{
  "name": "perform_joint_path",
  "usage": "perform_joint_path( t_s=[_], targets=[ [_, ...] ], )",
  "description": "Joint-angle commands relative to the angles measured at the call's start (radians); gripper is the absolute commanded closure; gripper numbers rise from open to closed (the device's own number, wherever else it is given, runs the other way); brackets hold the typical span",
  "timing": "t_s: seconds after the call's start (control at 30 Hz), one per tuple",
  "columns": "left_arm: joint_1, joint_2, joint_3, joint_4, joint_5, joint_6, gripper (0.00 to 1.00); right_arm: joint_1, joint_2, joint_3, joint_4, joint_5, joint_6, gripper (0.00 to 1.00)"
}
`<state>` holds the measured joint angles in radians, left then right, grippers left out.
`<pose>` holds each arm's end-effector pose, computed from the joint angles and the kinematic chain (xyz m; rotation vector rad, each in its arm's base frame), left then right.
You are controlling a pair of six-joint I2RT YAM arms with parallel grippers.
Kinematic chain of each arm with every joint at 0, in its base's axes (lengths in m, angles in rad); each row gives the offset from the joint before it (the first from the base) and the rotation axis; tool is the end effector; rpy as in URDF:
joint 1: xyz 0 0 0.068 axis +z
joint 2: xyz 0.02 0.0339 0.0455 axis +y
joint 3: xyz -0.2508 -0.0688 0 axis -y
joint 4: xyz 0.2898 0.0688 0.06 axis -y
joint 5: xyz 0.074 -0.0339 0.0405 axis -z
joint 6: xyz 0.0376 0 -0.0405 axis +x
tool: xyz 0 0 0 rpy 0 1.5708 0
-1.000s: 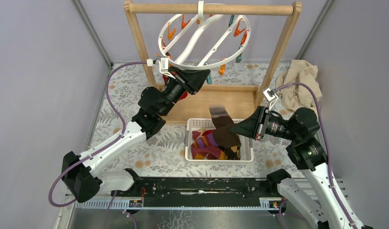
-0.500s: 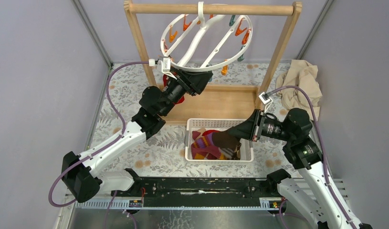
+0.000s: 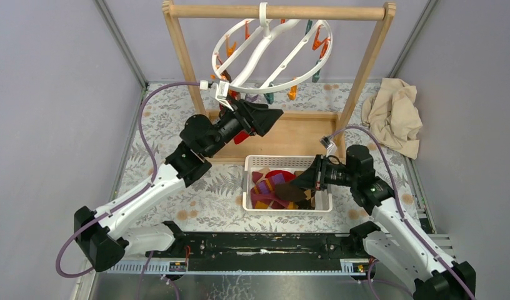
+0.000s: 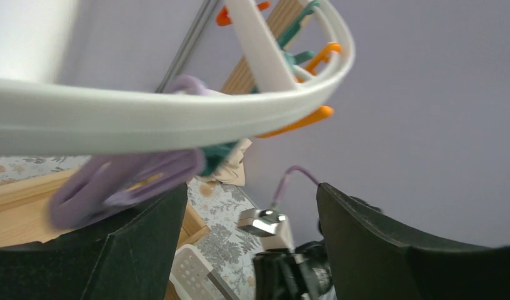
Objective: Remove the socks clipped to the hanger
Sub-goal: Place the sock in the bin.
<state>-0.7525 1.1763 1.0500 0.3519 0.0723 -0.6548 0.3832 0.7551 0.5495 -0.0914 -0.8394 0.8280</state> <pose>0.2371 -0.2257 0.3930 0.1370 1.4495 -1.2216 0.2011 0.1112 0.2560 -0.2016 2.0844 1.5670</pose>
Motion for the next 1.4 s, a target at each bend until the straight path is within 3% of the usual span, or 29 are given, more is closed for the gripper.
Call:
perform_joint_path(
  t_s=[0.0, 0.03, 0.07, 0.27, 0.57, 0.73, 0.83, 1.0, 1.37],
  targets=[
    [-0.027, -0.041, -0.007, -0.045, 0.019, 0.028, 0.15, -0.003, 0.035, -0.046, 0.064, 0.058, -0.075, 1.00],
    [-0.033, -0.045, -0.006, -0.052, 0.019, 0.028, 0.05, -0.003, 0.052, -0.056, 0.049, 0.077, -0.096, 1.00],
    [-0.038, -0.048, -0.005, -0.062, 0.021, 0.029, 0.02, -0.003, 0.062, -0.064, 0.036, 0.094, -0.117, 1.00],
    [-0.072, -0.062, -0.012, -0.088, 0.020, 0.037, 0.01, -0.003, 0.124, -0.039, -0.127, 0.303, -0.270, 0.94],
    [-0.125, -0.094, -0.009, -0.139, 0.001, 0.052, 0.01, -0.003, 0.173, 0.067, -0.312, 0.568, -0.391, 0.58],
    [-0.143, -0.136, -0.003, -0.206, -0.039, 0.076, 0.01, -0.004, 0.123, 0.170, -0.380, 0.617, -0.406, 0.41],
    [-0.155, -0.164, 0.011, -0.273, -0.083, 0.101, 0.01, -0.003, 0.109, 0.244, -0.431, 0.612, -0.432, 0.41],
    [-0.162, -0.209, 0.042, -0.401, -0.187, 0.132, 0.01, 0.028, 0.108, 0.295, -0.462, 0.520, -0.434, 0.49],
    [-0.162, -0.263, 0.060, -0.462, -0.202, 0.160, 0.01, 0.227, 0.203, 0.176, -0.304, 0.510, -0.346, 0.52]
  ],
)
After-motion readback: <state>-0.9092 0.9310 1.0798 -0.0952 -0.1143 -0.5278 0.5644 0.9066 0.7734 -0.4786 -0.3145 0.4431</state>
